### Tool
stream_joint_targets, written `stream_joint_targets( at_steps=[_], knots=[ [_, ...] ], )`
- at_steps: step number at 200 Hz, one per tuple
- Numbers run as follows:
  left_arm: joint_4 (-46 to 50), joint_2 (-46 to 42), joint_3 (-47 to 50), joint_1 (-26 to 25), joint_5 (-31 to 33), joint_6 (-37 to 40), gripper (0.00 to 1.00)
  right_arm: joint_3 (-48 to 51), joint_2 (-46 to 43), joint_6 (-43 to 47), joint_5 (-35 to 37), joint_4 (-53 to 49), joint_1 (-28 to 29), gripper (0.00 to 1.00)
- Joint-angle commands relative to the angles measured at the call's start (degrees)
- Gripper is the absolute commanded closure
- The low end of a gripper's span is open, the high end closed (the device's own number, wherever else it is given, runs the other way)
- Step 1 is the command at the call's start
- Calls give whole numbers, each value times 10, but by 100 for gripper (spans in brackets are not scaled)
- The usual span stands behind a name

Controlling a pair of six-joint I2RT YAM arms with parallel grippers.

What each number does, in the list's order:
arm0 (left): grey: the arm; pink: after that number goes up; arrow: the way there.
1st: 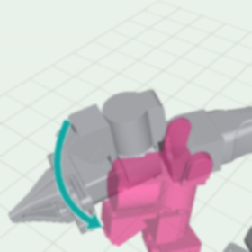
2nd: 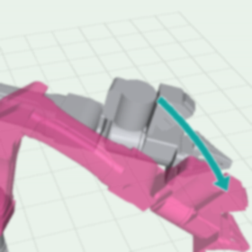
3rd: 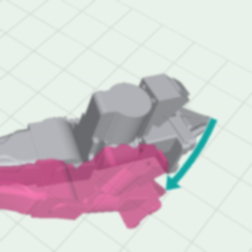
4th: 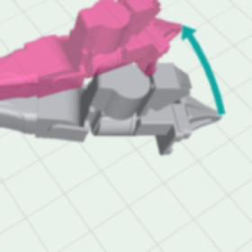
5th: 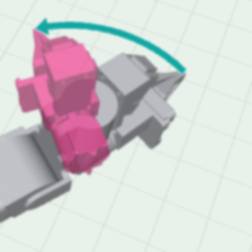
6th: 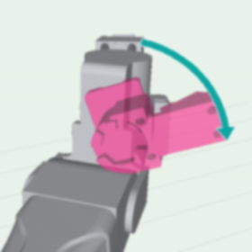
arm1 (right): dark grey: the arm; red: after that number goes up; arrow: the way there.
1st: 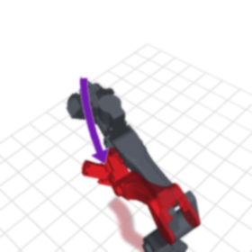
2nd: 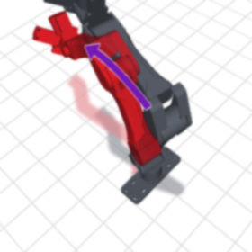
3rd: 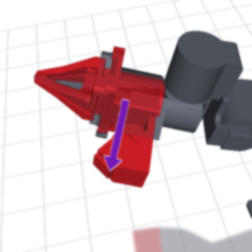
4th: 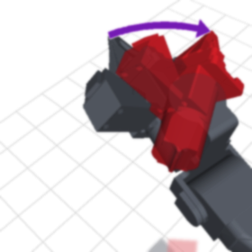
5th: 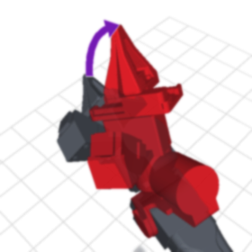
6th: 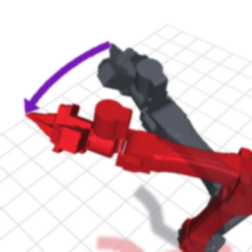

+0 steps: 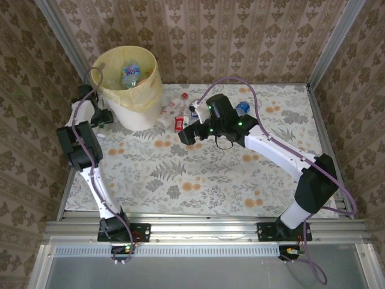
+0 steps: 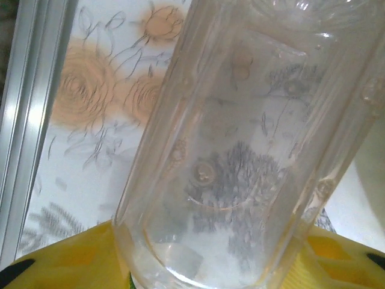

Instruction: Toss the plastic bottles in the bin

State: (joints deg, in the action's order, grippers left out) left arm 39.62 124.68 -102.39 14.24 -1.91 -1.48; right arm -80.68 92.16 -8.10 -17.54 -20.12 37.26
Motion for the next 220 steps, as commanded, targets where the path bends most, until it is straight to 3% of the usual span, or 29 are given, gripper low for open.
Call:
stream_joint_targets(
  at_steps=[1, 40, 87, 124, 147, 163, 177, 192, 220],
  knots=[
    [-70, -87, 71, 13, -4, -39, 55, 17, -39, -12, 5, -9, -2, 0],
    [-122, -229, 202, 19, 4, -88, 57, 43, -70, -15, 12, -5, -2, 0],
    [-164, -463, 375, 4, 61, -137, 57, 74, -115, -14, 29, 3, -3, 0],
    [-185, -621, 393, -82, 133, -74, 54, 84, -140, -5, 44, -10, -3, 0],
    [-238, -696, 370, -127, 143, -50, 53, 88, -147, -1, 50, -8, -5, 0],
    [-301, -722, 359, -148, 118, -50, 52, 91, -150, 0, 53, -3, -7, 0],
    [-356, -710, 339, -149, 35, -62, 50, 93, -152, 0, 56, 2, -8, 0],
    [-341, -655, 271, -157, -35, -67, 50, 94, -152, 0, 61, 2, -10, 0],
    [-343, -573, 186, -174, -55, -71, 50, 96, -156, 0, 67, -2, -13, 0]
  ],
)
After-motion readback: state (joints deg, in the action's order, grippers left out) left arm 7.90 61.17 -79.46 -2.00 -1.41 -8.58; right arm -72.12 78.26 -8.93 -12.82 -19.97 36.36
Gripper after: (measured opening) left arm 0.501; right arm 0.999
